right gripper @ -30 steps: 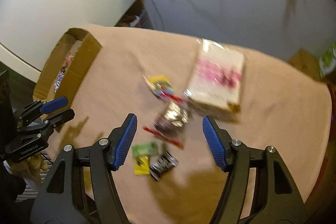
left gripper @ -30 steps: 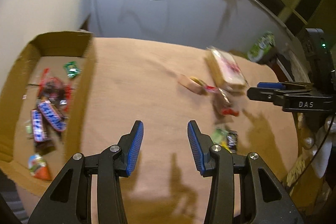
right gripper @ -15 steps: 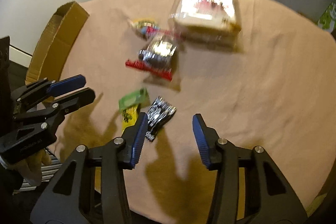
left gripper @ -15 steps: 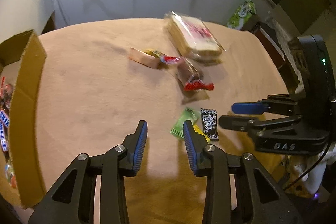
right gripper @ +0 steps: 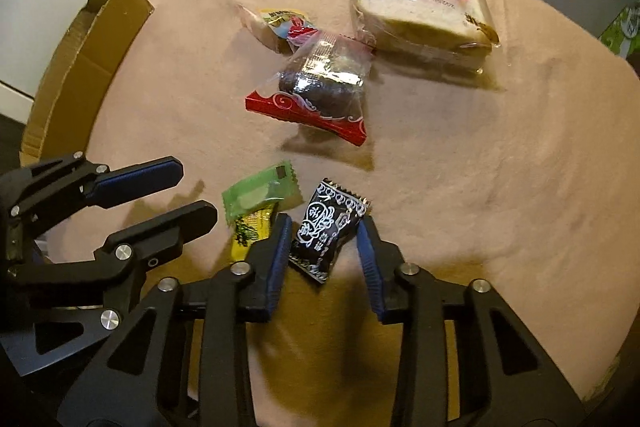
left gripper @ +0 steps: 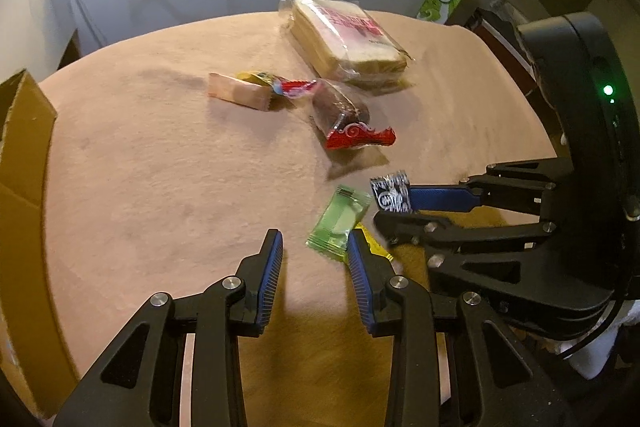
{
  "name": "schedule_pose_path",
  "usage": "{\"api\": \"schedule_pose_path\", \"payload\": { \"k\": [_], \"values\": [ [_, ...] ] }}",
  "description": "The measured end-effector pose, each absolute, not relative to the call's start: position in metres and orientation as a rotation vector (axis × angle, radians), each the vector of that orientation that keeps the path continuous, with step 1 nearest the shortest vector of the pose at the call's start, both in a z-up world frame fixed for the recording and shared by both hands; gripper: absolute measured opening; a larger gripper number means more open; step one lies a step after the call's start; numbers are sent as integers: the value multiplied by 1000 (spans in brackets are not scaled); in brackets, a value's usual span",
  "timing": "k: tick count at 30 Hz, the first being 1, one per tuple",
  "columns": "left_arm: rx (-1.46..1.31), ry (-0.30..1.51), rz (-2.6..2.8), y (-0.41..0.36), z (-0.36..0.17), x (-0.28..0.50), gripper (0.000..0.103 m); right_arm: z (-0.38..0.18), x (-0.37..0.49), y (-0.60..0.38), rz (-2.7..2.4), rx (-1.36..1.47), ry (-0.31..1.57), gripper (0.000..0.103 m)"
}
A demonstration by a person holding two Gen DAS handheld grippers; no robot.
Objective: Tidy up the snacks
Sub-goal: 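Grasp the light-green candy pack with the left tool while the right tool grasps the black-wrapped candy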
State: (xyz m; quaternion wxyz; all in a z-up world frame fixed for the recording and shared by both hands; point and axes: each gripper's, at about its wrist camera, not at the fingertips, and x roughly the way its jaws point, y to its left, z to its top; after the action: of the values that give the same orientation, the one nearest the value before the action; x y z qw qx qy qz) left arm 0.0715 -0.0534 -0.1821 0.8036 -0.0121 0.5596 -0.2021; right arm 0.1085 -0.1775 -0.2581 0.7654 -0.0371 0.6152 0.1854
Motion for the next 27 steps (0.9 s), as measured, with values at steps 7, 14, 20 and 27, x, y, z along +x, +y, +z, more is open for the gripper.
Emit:
{"api": "schedule_pose_path", "payload": {
  "k": [7,14,20,27],
  "values": [
    [60,1198,-473,-77,-191,81,32,-259,108,-198,383,-51,1339,24],
    [140,1202,-474,-92,-203,90,35,-258,111,-206,367,-34,1348,25],
    [162,1193,-461,-90,-203,92,24,-260,115,-200,370,-46,1351,25],
    [114,1195,-454,-77,-202,93,19,-258,115,-191,366,-96,1339,25]
  ]
}}
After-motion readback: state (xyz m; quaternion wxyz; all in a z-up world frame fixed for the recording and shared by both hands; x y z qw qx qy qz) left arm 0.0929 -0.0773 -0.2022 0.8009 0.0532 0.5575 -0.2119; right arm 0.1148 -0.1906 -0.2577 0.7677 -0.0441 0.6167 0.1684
